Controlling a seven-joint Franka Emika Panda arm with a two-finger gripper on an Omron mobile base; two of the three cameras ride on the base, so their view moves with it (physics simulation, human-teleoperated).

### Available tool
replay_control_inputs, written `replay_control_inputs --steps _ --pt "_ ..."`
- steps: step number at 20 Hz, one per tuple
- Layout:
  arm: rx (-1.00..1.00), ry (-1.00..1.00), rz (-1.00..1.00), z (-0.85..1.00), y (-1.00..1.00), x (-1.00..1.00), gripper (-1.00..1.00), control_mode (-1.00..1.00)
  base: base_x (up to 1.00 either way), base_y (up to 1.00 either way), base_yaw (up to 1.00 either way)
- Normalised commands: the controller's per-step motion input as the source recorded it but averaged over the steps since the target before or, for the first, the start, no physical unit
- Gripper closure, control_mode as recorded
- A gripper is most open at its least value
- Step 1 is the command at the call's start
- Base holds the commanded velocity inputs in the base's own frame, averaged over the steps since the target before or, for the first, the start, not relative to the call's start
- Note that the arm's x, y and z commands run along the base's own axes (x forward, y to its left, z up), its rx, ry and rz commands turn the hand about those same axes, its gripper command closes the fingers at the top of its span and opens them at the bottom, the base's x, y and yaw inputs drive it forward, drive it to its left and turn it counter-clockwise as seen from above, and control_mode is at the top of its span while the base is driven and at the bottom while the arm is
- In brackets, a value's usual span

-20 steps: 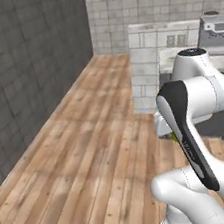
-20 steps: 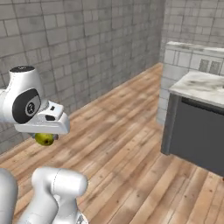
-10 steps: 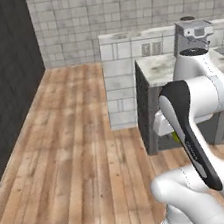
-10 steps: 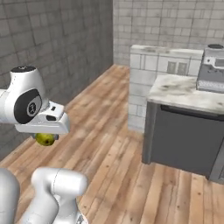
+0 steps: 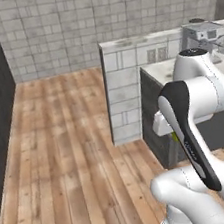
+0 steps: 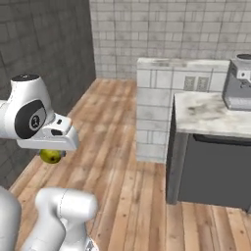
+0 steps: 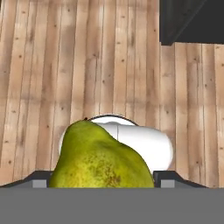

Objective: Pick up the pear and kiwi from the fridge and place one fruit on each plate on the dining counter.

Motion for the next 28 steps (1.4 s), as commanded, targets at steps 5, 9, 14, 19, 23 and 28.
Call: replay_control_inputs --steps 5,9,14,19,23,28 --pt "0.00 0.00 0.00 0.00 0.00 0.00 1.00 1.00 0.93 0.96 -0.38" --pt "0.00 0.00 0.00 0.00 0.00 0.00 1.00 1.00 0.79 1.00 -0.37" --pt "0.00 0.00 0.00 0.00 0.00 0.00 1.00 1.00 0.83 1.00 -0.37" --pt "0.00 0.00 0.00 0.00 0.00 0.00 1.00 1.00 0.86 1.00 -0.37" --pt "0.00 0.00 0.00 0.00 0.00 0.00 1.00 1.00 0.92 1.00 -0.37" --pt "0.00 0.00 0.00 0.00 0.00 0.00 1.00 1.00 0.97 1.00 -0.37"
